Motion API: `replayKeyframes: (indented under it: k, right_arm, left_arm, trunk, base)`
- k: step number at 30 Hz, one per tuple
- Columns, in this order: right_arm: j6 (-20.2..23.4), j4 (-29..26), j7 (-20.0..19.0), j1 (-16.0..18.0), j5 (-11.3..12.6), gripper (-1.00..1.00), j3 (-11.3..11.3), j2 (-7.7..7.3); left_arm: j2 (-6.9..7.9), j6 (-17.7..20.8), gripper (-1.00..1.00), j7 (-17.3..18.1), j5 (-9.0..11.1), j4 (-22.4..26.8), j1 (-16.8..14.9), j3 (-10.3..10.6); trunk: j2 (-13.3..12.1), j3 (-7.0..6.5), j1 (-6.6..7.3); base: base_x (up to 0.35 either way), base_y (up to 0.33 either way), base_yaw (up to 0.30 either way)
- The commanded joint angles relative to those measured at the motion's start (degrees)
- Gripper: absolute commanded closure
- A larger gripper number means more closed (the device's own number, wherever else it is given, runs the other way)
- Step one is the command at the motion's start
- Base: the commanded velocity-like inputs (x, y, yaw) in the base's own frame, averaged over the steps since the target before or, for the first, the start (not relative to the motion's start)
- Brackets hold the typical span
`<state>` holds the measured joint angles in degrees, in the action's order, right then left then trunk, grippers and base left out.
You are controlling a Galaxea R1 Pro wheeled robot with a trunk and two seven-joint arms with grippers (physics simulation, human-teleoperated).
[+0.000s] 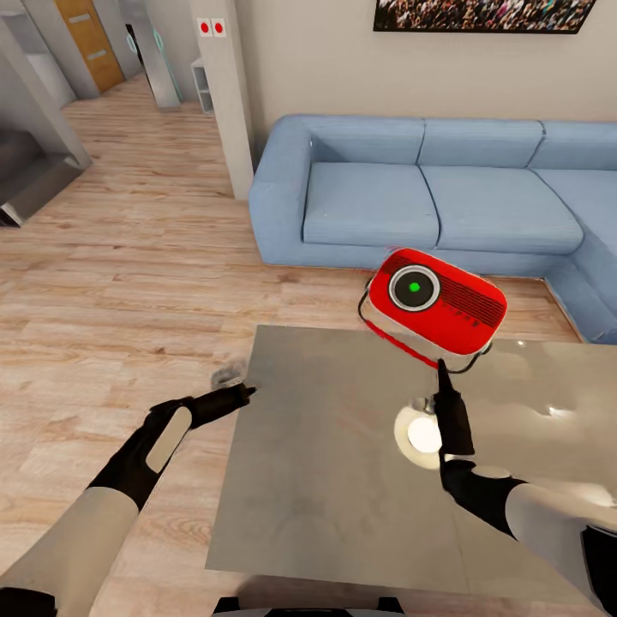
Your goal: Turn on the radio receiver that's on the table in the living room.
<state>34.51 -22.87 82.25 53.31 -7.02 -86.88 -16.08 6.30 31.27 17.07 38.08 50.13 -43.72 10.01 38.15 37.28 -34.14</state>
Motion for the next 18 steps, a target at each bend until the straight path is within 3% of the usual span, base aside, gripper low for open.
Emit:
replayKeyframes:
  k: [1, 6, 8, 10, 13, 15, 18]
  right_arm:
    - [-2.26, -0.07, -1.67, 0.04, 0.71, 1.0, 0.01, 0.03]
    - [-14.73, -0.18, -9.74, 0.04, 5.49, 1.0, 0.77, 0.19]
    - [-19.03, -0.29, -12.01, 0.04, 9.26, 1.0, 3.22, 0.23]
    - [-22.23, -0.47, -15.52, 0.04, 12.57, 1.0, 7.33, 0.24]
    - [-27.32, -0.63, -25.71, 0.04, 14.59, 1.0, 13.83, 0.25]
    - [-30.04, -0.66, -33.5, 0.04, 15.05, 1.0, 18.8, 0.25]
    - [-31.65, -1.02, -44.63, 0.04, 15.29, 1.0, 27.36, 0.25]
  left_arm:
    - [0.84, 0.05, 1.0, -0.49, 0.09, -1.32, 0.47, 0.01]
    - [3.88, 0.03, 1.0, -1.46, 0.05, -4.71, 4.83, 0.21]
    - [4.67, 0.07, 1.0, -1.95, -0.78, -5.33, 6.57, 0.25]
    - [5.84, 0.07, 1.0, -3.06, -4.03, -6.13, 8.22, 0.25]
    - [8.71, -0.32, 1.0, -4.61, -8.64, -8.53, 9.68, 0.0]
    - [10.82, -0.69, 1.0, -5.01, -9.68, -10.75, 10.01, -0.18]
    - [12.3, -4.0, 1.0, -5.22, -10.24, -15.05, 10.18, -0.95]
  trunk:
    - [0.01, -0.01, 0.01]
    - [0.01, -0.01, 0.01]
    - [0.01, -0.01, 0.01]
    - [0.01, -0.01, 0.01]
    - [0.01, -0.01, 0.01]
    - [0.01, -0.01, 0.01]
    - [0.01, -0.01, 0.01]
  base:
    - [0.0, 0.0, 0.0]
    - [0.0, 0.0, 0.0]
    - [0.0, 0.0, 0.0]
    - [0.0, 0.0, 0.0]
    - [0.0, 0.0, 0.0]
    - [0.0, 0.0, 0.0]
    - [0.0, 0.0, 0.0]
